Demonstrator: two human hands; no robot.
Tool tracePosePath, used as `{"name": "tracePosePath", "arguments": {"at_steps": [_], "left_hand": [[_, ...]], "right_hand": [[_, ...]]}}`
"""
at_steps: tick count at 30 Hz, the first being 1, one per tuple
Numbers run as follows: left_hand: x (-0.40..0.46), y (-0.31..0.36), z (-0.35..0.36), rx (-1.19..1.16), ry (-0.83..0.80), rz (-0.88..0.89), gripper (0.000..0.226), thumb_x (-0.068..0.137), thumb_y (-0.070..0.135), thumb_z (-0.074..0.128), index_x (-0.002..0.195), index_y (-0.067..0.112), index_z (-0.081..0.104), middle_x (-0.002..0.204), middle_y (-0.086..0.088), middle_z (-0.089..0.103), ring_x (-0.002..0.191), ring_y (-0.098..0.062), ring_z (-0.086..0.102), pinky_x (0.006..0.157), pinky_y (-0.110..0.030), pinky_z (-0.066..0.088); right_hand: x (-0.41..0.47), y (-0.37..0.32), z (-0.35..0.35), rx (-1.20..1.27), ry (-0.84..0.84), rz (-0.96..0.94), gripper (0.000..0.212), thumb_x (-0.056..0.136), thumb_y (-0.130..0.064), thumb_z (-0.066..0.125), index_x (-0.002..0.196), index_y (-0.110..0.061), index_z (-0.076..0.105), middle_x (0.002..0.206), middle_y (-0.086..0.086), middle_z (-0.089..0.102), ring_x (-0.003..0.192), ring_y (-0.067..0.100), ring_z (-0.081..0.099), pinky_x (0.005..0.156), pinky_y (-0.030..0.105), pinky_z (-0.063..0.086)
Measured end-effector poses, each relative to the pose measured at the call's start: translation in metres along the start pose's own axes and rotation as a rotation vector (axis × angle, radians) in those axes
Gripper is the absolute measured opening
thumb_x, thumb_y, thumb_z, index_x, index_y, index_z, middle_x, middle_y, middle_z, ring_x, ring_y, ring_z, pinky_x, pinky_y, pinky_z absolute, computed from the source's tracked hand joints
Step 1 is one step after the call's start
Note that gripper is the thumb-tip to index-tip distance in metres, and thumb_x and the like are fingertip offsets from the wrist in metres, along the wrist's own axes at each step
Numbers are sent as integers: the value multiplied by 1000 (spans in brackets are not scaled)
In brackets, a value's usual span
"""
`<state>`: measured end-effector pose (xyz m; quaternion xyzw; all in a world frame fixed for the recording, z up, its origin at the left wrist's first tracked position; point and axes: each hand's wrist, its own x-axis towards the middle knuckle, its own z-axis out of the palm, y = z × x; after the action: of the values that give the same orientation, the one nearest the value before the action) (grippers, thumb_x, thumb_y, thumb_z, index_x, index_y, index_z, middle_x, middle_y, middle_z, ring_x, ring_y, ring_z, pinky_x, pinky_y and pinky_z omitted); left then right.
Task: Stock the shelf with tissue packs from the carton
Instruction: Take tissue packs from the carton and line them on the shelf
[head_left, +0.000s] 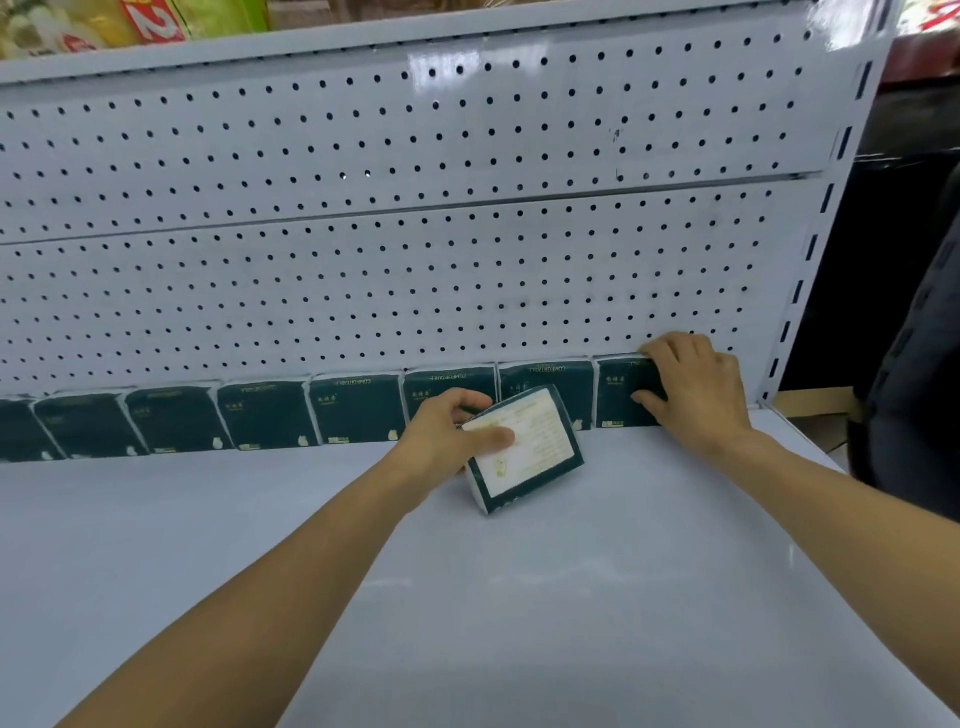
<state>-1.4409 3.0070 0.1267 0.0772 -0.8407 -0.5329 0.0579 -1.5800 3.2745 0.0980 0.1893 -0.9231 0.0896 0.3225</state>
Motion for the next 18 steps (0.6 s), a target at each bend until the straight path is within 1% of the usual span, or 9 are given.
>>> {"name": "tracePosePath", "arguments": {"at_steps": [3, 5, 7, 9, 10, 12, 14, 16, 18], "left_hand": [[-3, -2, -5, -21, 14, 6, 40, 83, 26, 79, 118, 24, 60, 108, 0, 66, 88, -14, 65, 59, -21, 49], [-4, -4, -11, -80, 17, -18, 37, 85, 28, 77, 119, 21, 62, 107, -3, 69, 84, -15, 66, 61, -24, 52], [-7, -5, -20, -204, -4, -69, 35, 89, 28, 73, 121, 17, 62, 101, -6, 71, 80, -17, 67, 61, -27, 54], [-11, -8, -31, -328, -34, -112, 34, 92, 26, 69, 123, 14, 61, 98, -7, 71, 80, -18, 66, 67, -30, 56], [-14, -9, -37, -365, -47, -124, 34, 93, 25, 68, 124, 13, 61, 99, -8, 71, 82, -18, 66, 71, -32, 57], [-22, -14, -53, -396, -62, -130, 35, 92, 26, 68, 124, 13, 61, 103, -9, 71, 84, -18, 67, 72, -32, 57], [-34, -18, -72, -392, -53, -128, 35, 94, 34, 64, 123, 15, 62, 104, -11, 71, 84, -19, 68, 69, -31, 57], [-46, -26, -97, -398, -6, -140, 40, 99, 50, 49, 116, 18, 65, 100, -8, 71, 80, -23, 70, 62, -33, 54], [-56, -39, -126, -405, 44, -157, 60, 97, 66, 32, 113, 21, 69, 104, -6, 71, 75, -23, 70, 59, -33, 48]], "right_hand": [[-7, -15, -13, 129, 185, -36, 47, 85, -22, 72, 127, -10, 55, 123, 12, 56, 113, 31, 50, 87, 44, 40], [-12, -31, -24, 270, 200, -149, 50, 85, -12, 69, 131, -13, 51, 124, 11, 55, 111, 29, 52, 81, 36, 44], [-19, -49, -32, 262, 148, -347, 66, 80, -8, 72, 138, -19, 42, 131, 11, 51, 111, 28, 53, 77, 35, 49], [-24, -68, -34, 247, 89, -520, 76, 77, -18, 77, 142, -23, 38, 138, 8, 46, 116, 27, 52, 85, 38, 49], [-25, -79, -34, 268, 81, -568, 74, 77, -25, 78, 141, -24, 41, 141, 6, 45, 119, 26, 50, 89, 38, 48], [-28, -105, -35, 358, 114, -602, 58, 79, -33, 76, 131, -24, 53, 139, 2, 48, 118, 24, 50, 89, 37, 49], [-31, -134, -40, 512, 130, -546, 42, 80, -34, 74, 119, -23, 64, 128, -4, 57, 113, 18, 54, 87, 33, 50], [-34, -167, -52, 746, -45, -330, 31, 79, -32, 76, 109, -31, 68, 108, -13, 64, 97, 3, 57, 81, 24, 50], [-33, -203, -64, 967, -261, -97, 23, 81, -27, 77, 101, -32, 68, 91, -11, 69, 74, -1, 57, 68, 16, 46]]}}
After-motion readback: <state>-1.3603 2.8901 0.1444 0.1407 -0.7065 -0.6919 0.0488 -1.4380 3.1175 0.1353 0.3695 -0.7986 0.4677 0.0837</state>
